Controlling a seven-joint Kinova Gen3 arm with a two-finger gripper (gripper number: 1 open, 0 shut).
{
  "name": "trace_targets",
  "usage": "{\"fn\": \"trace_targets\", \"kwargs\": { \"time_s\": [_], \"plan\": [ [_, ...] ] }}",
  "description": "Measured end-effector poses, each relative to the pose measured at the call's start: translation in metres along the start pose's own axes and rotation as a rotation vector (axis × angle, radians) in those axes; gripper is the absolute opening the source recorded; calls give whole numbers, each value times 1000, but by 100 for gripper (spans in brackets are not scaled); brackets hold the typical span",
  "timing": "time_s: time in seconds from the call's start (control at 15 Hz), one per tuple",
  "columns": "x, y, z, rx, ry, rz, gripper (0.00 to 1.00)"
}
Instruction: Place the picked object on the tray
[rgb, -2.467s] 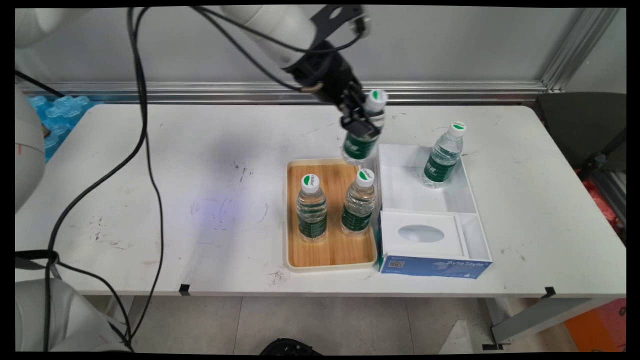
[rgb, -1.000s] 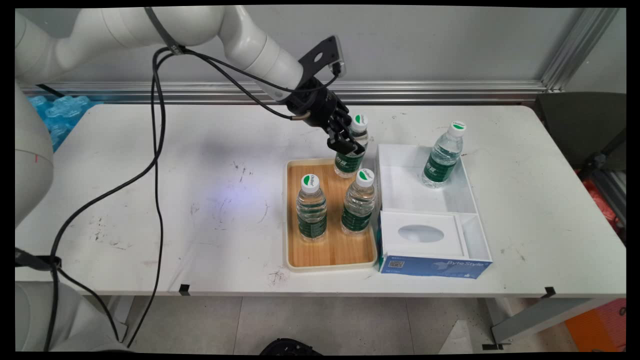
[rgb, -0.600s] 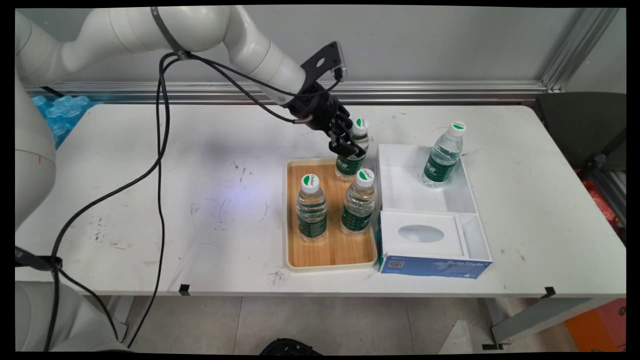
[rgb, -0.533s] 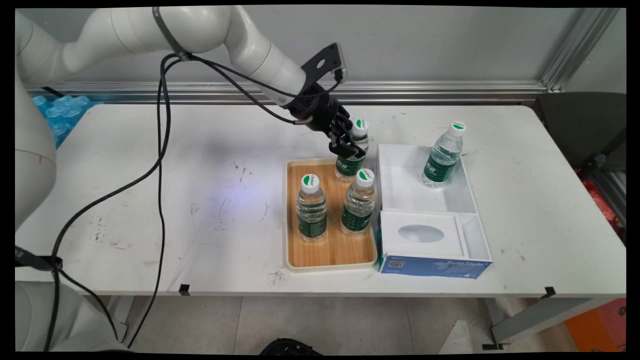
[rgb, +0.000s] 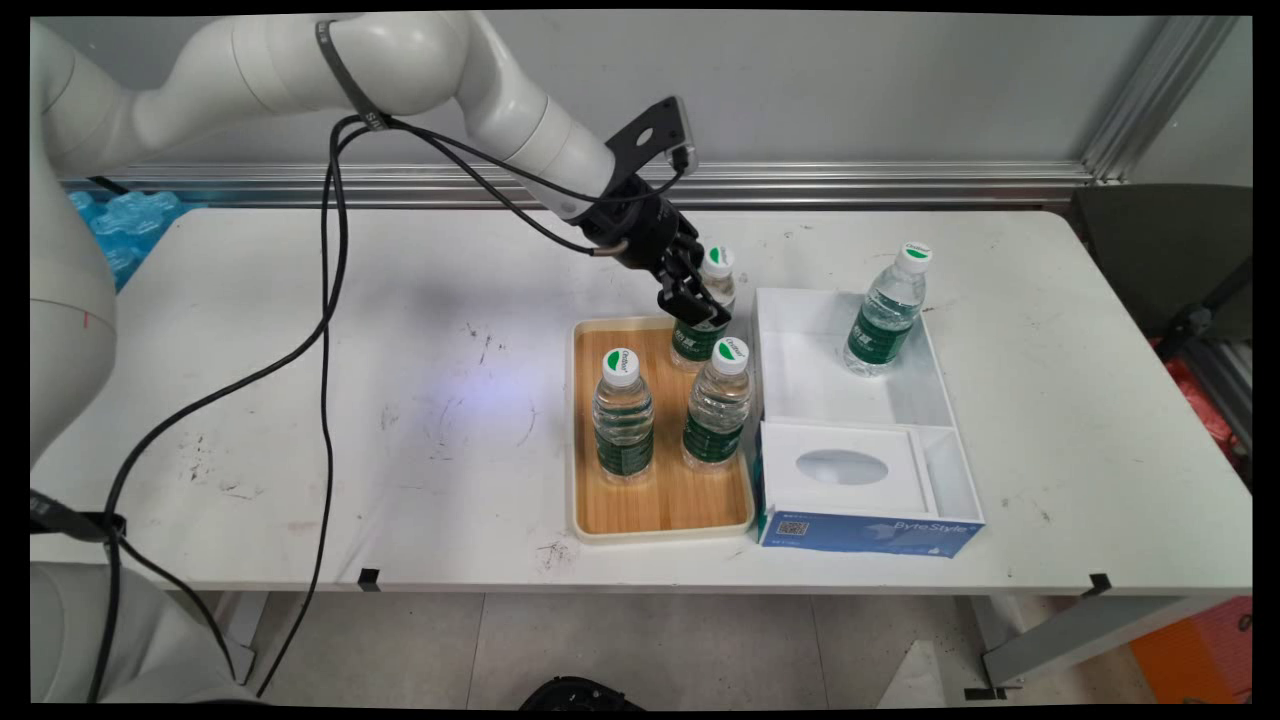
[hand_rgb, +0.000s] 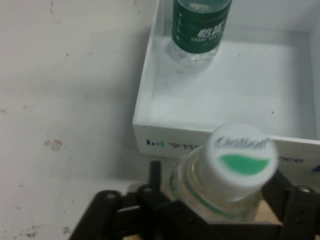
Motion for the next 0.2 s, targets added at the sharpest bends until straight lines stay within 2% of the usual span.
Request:
{"fn": "trace_targets", "kwargs": {
  "time_s": [0.2],
  "plan": [
    [0,0,1,-1,-1,1,100]
  ]
}}
